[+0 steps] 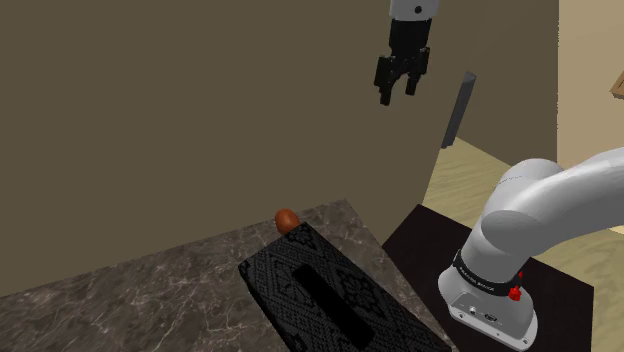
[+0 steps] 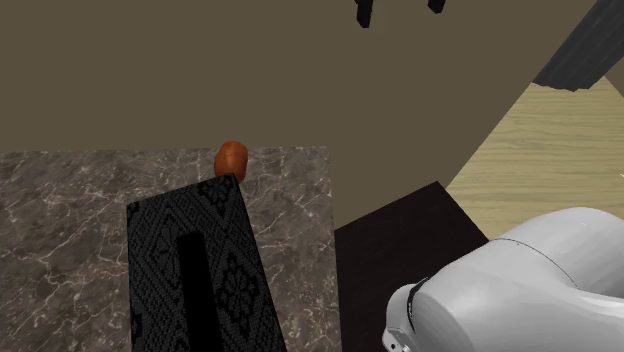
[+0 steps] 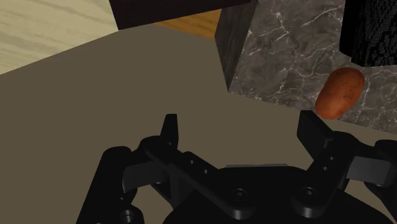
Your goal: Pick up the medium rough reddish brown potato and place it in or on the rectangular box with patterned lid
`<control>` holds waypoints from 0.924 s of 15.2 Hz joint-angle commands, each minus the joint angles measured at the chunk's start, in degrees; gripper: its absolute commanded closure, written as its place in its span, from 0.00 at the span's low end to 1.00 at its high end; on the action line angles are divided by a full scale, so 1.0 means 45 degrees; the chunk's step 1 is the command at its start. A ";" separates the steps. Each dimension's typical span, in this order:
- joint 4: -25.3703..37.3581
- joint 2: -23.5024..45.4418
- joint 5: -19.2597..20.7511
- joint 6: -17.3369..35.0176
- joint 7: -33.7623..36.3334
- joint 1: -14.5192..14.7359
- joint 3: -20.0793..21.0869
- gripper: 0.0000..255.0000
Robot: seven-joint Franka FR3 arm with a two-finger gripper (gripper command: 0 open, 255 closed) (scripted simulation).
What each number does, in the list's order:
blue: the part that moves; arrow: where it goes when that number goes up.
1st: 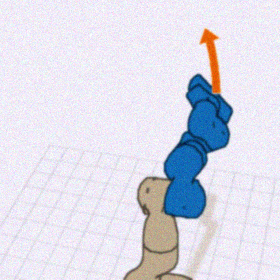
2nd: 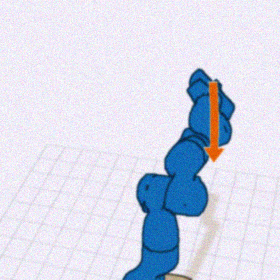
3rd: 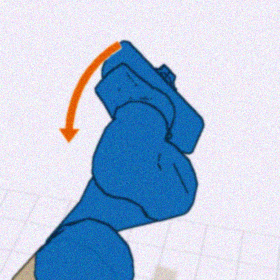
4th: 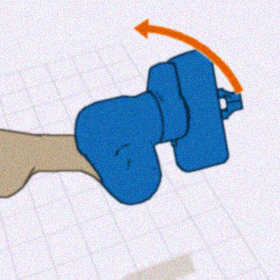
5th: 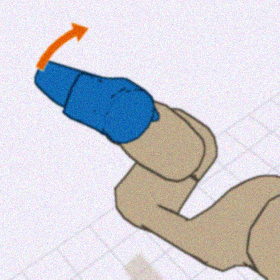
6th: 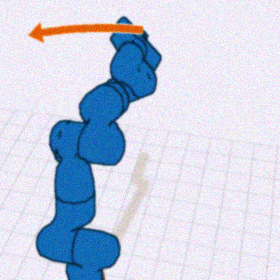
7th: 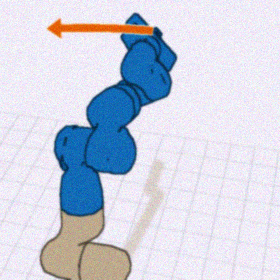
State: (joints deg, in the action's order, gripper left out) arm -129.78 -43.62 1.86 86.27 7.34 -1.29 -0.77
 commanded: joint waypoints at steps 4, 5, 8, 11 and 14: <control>-0.0976 -0.0069 -0.0388 0.1009 0.0963 0.0113 0.0700 0.00; -0.1266 -0.0049 -0.0519 0.1356 0.1280 0.0154 0.0940 0.00; -0.2032 0.0148 -0.0900 0.2429 0.2235 0.0291 0.1677 0.00; -0.2630 0.0560 -0.1248 0.3551 0.3196 0.0427 0.2439 0.00; -0.3052 0.1195 -0.1534 0.4718 0.4174 0.0538 0.3226 0.00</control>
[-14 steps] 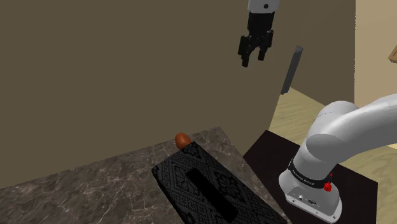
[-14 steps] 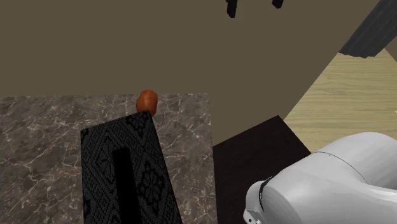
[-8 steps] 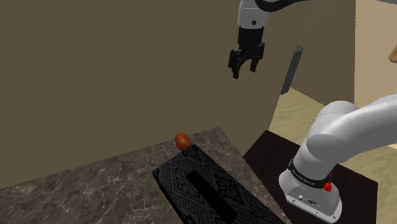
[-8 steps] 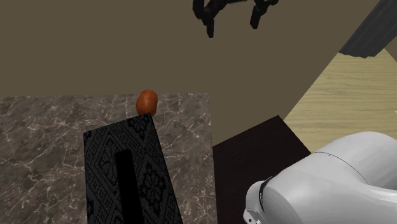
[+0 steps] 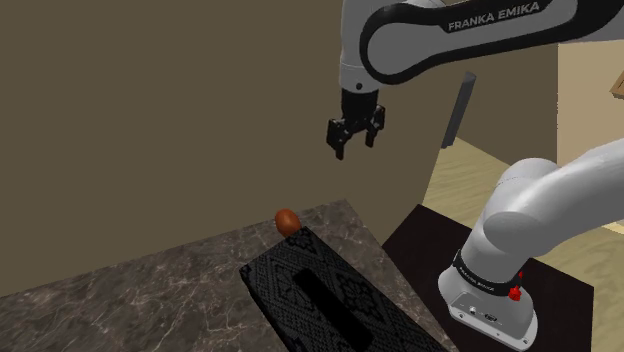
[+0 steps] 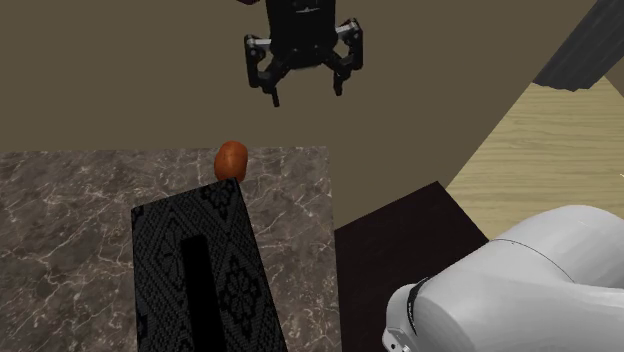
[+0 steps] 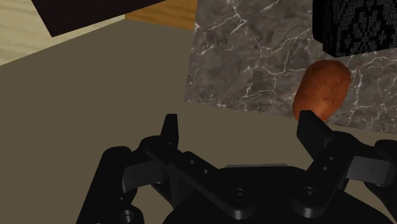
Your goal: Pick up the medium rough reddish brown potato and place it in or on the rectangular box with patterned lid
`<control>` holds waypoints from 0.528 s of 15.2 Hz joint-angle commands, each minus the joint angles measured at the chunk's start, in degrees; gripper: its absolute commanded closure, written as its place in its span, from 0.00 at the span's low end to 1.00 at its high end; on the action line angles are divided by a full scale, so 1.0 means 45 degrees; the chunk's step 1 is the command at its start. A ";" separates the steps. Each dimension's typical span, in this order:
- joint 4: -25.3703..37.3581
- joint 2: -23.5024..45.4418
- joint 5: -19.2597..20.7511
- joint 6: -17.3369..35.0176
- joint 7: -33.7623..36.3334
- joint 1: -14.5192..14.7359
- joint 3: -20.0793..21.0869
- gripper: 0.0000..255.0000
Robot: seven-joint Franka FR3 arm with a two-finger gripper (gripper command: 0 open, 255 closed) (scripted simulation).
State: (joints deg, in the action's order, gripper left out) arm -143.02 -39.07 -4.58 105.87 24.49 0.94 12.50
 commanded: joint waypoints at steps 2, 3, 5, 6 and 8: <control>-0.0288 0.0729 -0.0240 0.1155 0.1031 0.0082 0.0817 0.00; -0.0346 0.1039 -0.0287 0.1555 0.1373 0.0090 0.1091 0.00; -0.0398 0.1727 -0.0321 0.2355 0.2078 0.0078 0.1645 0.00; -0.0392 0.2104 -0.0305 0.2752 0.2444 0.0052 0.1928 0.00; -0.0315 0.2924 -0.0189 0.3534 0.3213 -0.0036 0.2498 0.00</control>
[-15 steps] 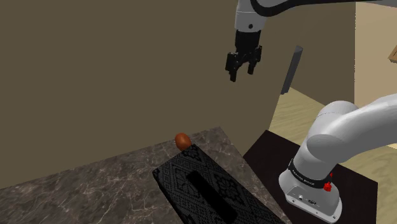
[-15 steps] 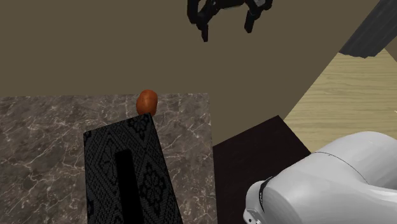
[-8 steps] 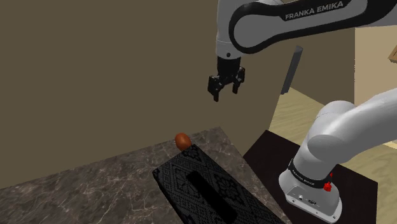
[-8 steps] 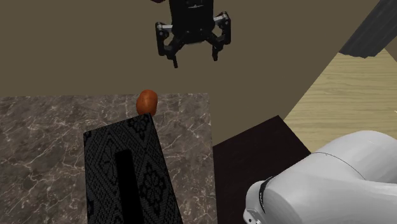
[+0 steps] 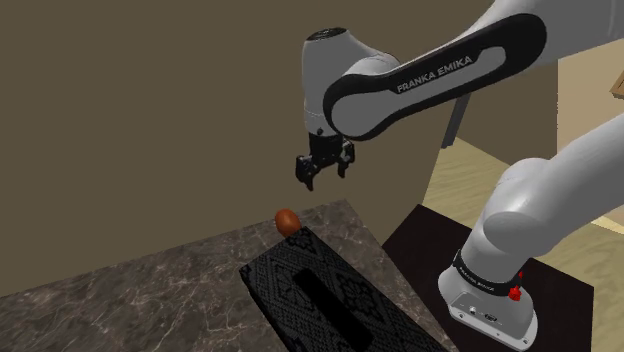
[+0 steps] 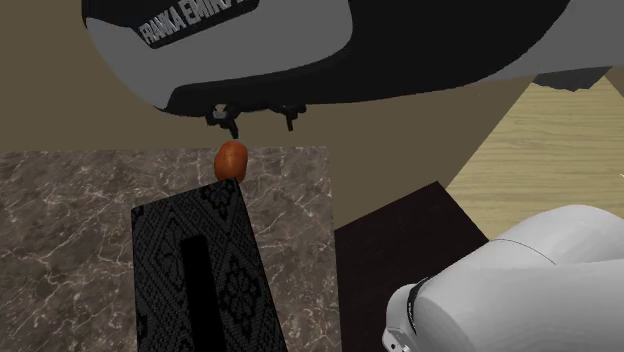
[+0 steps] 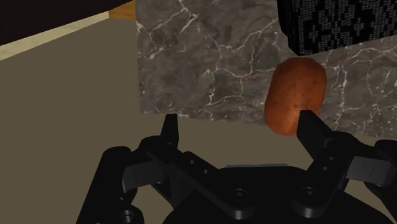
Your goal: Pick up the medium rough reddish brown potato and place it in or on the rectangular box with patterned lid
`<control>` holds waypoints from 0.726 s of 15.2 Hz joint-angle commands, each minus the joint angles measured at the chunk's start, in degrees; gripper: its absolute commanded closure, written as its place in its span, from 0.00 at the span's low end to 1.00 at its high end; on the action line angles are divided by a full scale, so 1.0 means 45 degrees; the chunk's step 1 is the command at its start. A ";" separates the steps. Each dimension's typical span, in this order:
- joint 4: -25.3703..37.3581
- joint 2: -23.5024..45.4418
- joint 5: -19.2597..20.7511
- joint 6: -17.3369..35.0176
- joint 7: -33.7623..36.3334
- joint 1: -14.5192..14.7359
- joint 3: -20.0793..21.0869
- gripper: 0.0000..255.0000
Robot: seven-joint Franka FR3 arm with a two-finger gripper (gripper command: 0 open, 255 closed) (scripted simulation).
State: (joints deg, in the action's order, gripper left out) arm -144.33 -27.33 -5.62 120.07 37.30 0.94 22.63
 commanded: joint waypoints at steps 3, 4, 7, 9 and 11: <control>0.0251 0.1695 0.0484 0.1495 0.1650 -0.0270 0.1115 0.00; 0.0385 0.2196 0.0721 0.1843 0.2125 -0.0373 0.1403 0.00; 0.0919 0.3821 0.1777 0.2774 0.3743 -0.0714 0.2217 0.00; 0.1391 0.5011 0.2798 0.3259 0.5000 -0.0901 0.2654 0.00; 0.1801 0.5932 0.3692 0.3521 0.5998 -0.0927 0.2837 0.00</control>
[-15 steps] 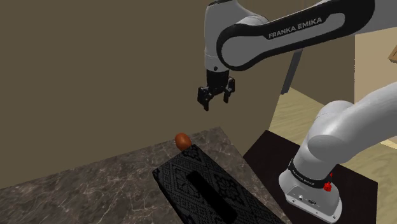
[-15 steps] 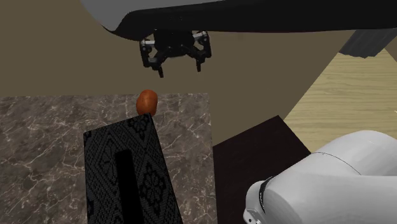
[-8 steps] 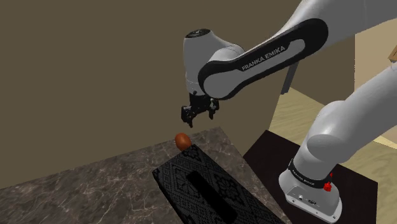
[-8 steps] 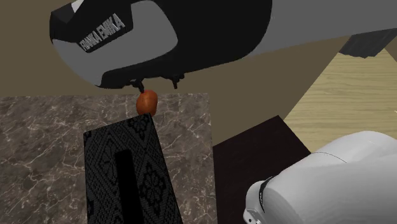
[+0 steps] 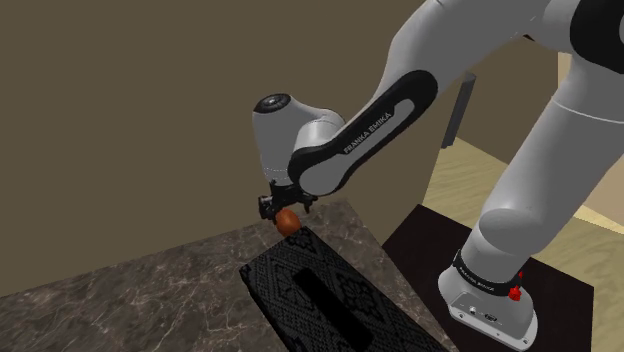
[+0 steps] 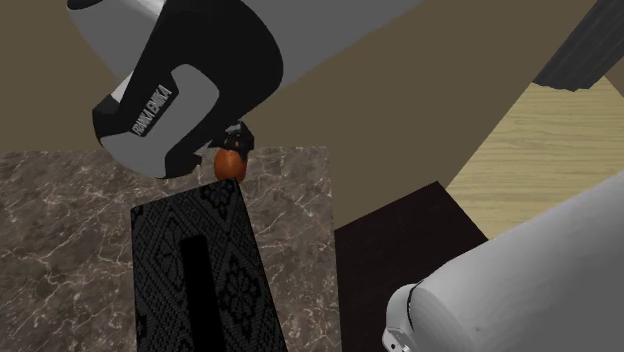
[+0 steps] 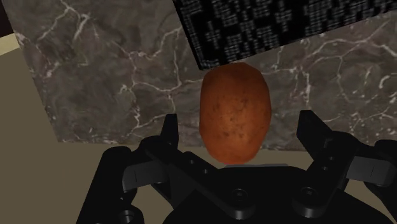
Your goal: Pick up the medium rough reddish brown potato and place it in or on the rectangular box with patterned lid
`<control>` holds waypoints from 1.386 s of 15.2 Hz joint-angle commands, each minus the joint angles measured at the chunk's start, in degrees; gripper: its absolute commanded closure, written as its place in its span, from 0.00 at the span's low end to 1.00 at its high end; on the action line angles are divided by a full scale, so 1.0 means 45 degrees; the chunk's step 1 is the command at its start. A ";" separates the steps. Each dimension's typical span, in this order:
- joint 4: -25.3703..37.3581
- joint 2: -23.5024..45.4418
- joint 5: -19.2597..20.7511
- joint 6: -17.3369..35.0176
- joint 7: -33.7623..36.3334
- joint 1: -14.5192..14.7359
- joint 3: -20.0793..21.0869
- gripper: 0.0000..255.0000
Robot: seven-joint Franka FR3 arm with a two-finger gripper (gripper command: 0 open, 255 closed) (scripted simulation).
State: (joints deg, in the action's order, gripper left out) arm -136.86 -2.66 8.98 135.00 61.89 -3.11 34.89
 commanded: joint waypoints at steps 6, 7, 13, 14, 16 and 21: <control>-0.0074 0.1410 0.1514 0.1112 0.1278 -0.0049 -0.0049 0.00; -0.0097 0.1579 0.1713 0.1255 0.1417 -0.0047 -0.0088 0.00; -0.0108 0.1677 0.1830 0.1337 0.1498 -0.0040 -0.0118 0.00; -0.0108 0.1677 0.1830 0.1337 0.1498 -0.0040 -0.0118 0.00; -0.0107 0.1677 0.1828 0.1334 0.1499 -0.0039 -0.0117 1.00; -0.0106 0.1680 0.1832 0.1335 0.1504 -0.0037 -0.0117 1.00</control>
State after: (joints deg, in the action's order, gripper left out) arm -137.32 4.86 17.21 141.00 68.64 -3.26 34.39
